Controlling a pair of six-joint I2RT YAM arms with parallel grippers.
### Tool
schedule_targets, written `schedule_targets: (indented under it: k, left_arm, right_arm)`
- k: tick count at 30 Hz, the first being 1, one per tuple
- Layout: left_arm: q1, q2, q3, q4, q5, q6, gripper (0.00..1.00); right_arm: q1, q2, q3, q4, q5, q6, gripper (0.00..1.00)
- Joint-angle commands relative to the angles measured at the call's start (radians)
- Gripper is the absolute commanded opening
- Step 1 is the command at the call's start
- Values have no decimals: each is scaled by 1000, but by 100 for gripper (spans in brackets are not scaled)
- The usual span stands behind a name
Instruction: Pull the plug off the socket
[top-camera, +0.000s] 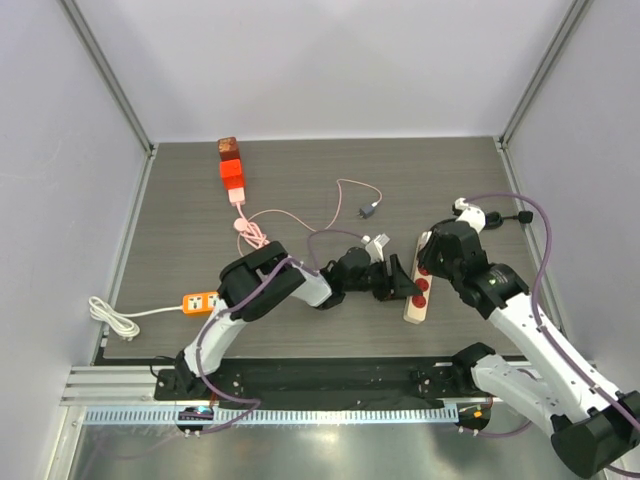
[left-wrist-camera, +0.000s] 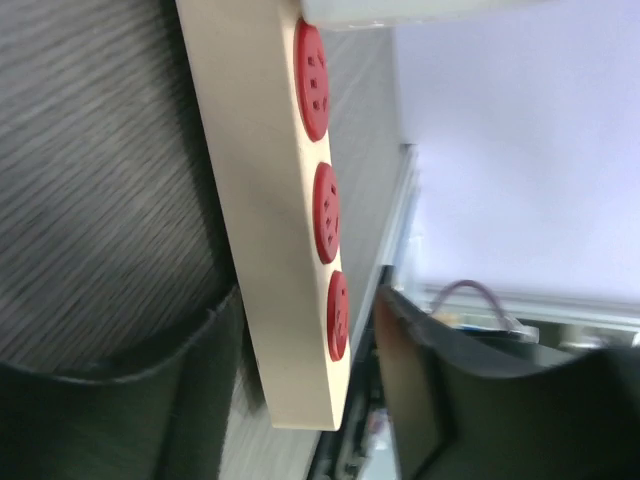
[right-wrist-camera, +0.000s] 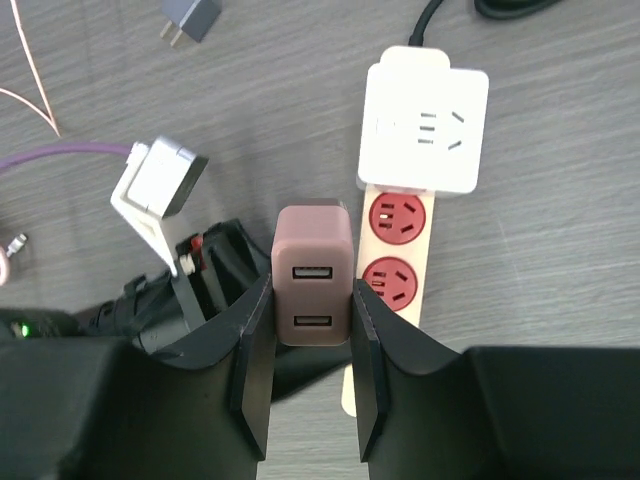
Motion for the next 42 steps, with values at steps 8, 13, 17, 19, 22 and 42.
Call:
schedule_targets:
  k: [8,13,17,19,22,42]
  left_arm:
    - [17,-334,-217,-306,-220,391,80]
    - [63,-550,-395,-345,-423,480,80]
    - [74,-701,-500,-386,-627,493,79]
    - [75,-770,-527,-402,-730,488,79]
    - [75,-830,-575,-409,-799,482,79]
    - [75,-810,-563,-422,-826,490,78]
  right_arm:
    - [-1,157,149,37,12,-50,1]
    - [-1,244,168,109,-62,-53,1]
    - [-1,373,183,209,-208,-56,3]
    - [1,436,183,255,-295,-55,7]
    - [4,526,168,376,-379,-42,12]
    - [-39,909,392,484,-415,-173,81]
